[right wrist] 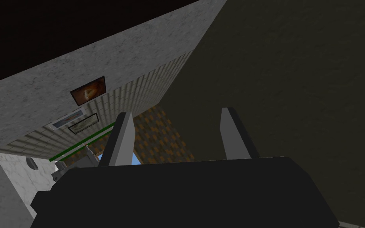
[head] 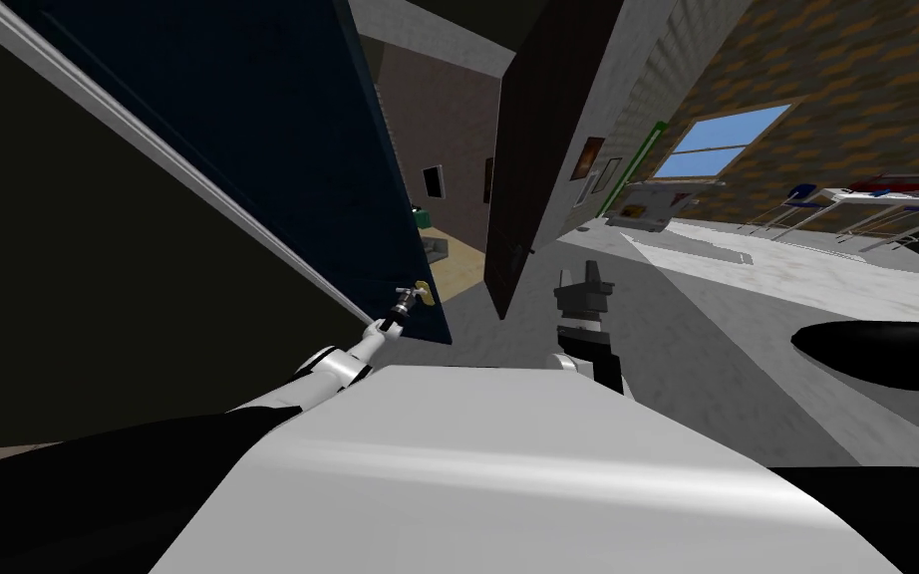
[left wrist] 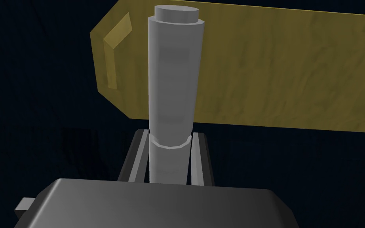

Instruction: Pull the door open

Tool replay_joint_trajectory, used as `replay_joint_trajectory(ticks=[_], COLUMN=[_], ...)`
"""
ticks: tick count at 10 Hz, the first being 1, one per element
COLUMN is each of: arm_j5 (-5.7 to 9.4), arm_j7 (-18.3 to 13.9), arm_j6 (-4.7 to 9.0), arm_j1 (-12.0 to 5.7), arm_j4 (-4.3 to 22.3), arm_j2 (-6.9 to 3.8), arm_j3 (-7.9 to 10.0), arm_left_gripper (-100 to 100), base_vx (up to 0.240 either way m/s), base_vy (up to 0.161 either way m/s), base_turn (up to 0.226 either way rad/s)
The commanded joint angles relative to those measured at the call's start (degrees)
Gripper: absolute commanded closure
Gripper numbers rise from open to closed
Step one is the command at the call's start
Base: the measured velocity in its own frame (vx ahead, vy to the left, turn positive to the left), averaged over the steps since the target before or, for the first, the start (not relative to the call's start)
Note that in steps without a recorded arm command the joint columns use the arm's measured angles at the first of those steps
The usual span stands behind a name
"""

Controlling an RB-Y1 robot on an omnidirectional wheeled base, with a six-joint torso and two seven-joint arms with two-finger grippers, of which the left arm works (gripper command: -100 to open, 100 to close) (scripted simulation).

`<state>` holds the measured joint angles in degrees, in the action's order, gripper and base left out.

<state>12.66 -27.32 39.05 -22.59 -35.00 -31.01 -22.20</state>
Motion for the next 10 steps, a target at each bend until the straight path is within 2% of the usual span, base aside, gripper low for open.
replay_joint_trajectory(ticks=[1,2,3,4,5,8,10], arm_j5=[-0.29,-0.42,-0.42,-0.58,-0.60,-0.74,-0.82], arm_j7=[-1.2,-1.7,-1.5,-3.0,-3.5,-6.2,-7.6], arm_j6=[0.84,1.13,1.15,3.07,3.69,7.20,9.02], arm_j1=[-0.19,-0.11,-0.40,0.14,0.29,1.18,1.65], arm_j4=[-0.2,-0.5,0.2,0.0,-0.1,-0.6,-0.9], arm_j2=[-0.51,-0.79,-0.49,-1.70,-2.16,-4.74,-6.08], arm_j3=[-1.39,-2.10,-1.83,-3.67,-4.24,-7.45,-9.11], arm_left_gripper=[100,100,100,100,100,100,100], base_vx=[-0.177,-0.180,-0.080,-0.111,-0.161,-0.153,-0.153], base_vy=[0.137,0.115,0.038,0.076,0.101,0.109,0.121], base_turn=[-0.042,-0.040,-0.023,-0.059,-0.079,-0.062,-0.053])
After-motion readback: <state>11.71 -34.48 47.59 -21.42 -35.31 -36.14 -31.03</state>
